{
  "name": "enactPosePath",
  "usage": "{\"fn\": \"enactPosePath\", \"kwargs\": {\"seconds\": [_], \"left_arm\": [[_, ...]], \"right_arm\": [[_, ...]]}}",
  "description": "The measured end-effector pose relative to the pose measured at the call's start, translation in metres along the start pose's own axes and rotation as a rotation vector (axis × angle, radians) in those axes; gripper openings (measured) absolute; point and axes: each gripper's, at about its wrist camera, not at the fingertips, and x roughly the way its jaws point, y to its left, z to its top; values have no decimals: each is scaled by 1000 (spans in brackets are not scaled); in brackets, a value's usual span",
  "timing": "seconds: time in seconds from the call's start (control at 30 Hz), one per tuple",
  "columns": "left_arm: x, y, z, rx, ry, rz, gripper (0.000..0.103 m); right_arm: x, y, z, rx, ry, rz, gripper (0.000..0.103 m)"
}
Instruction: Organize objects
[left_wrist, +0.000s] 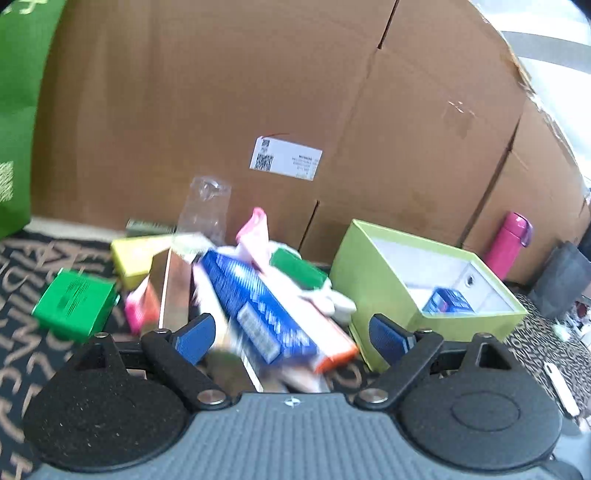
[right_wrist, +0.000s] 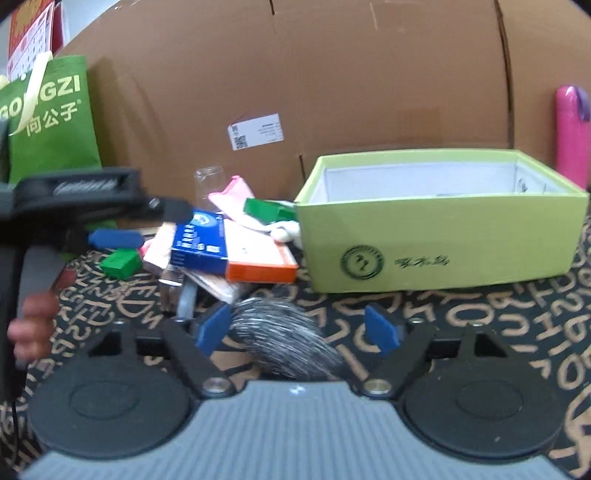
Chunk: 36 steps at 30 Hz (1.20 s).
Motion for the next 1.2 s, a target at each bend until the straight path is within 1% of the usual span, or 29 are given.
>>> {"fn": "enactPosePath", "kwargs": {"seconds": [0.07,0.13,0.17,0.2,0.23,0.27,0.3,0.37,0.4,0.57,0.7,0.77,0.83,0.87,0.9,0.93,0.97,1.0,1.03,1.1,1.17,1.2], "left_arm": [[14,0,5,-5,12,25,88],[25,2,6,-11,32,35,81],[31,3,4,-9,55,39,72],[34,4,2,10,62,57,63],[34,4,0,41,59,74,55],[31,3,-3,83,47,96,45],[27,6,-4,88,40,79,39],[17,15,-3,41,55,21,33],[12,20,-3,28,65,-6,32],[-22,32,-19,45,78,-26,32],[-50,51,-37,13,106,-4,32],[-58,61,-44,-25,141,39,32],[-65,69,-49,-59,155,83,34],[-70,72,-50,-74,157,101,38],[-74,74,-51,-91,155,109,53],[-77,74,-51,-109,147,111,61],[-81,72,-51,-131,126,106,75],[-84,68,-51,-145,101,99,80],[-84,62,-49,-141,83,87,80],[-76,49,-47,-80,73,71,83],[-65,39,-46,-25,89,113,83],[-59,38,-45,-17,93,133,83]], "right_arm": [[-3,-2,1,0,-1,-13,88],[-1,-3,-4,14,10,-17,92],[0,-4,-5,18,18,-16,93],[1,-5,-7,18,24,-12,93],[2,-5,-8,14,30,-9,93],[2,-5,-8,10,34,-6,93],[3,-5,-8,4,39,0,94],[7,-1,-8,-10,50,11,94],[8,1,-8,-18,53,13,94],[7,12,-9,-79,44,20,95],[7,16,-7,-116,39,15,97],[9,18,-6,-122,39,21,97],[11,21,-5,-134,39,30,97],[12,23,-4,-141,39,32,97],[13,25,-4,-150,38,32,97],[14,27,-3,-157,37,32,97],[15,29,-3,-163,37,34,97],[16,30,-3,-167,38,36,97],[17,31,-2,-169,42,36,97],[18,34,-3,-167,46,34,97],[17,36,-4,-168,47,37,97],[16,36,-5,-172,48,40,97]]}}
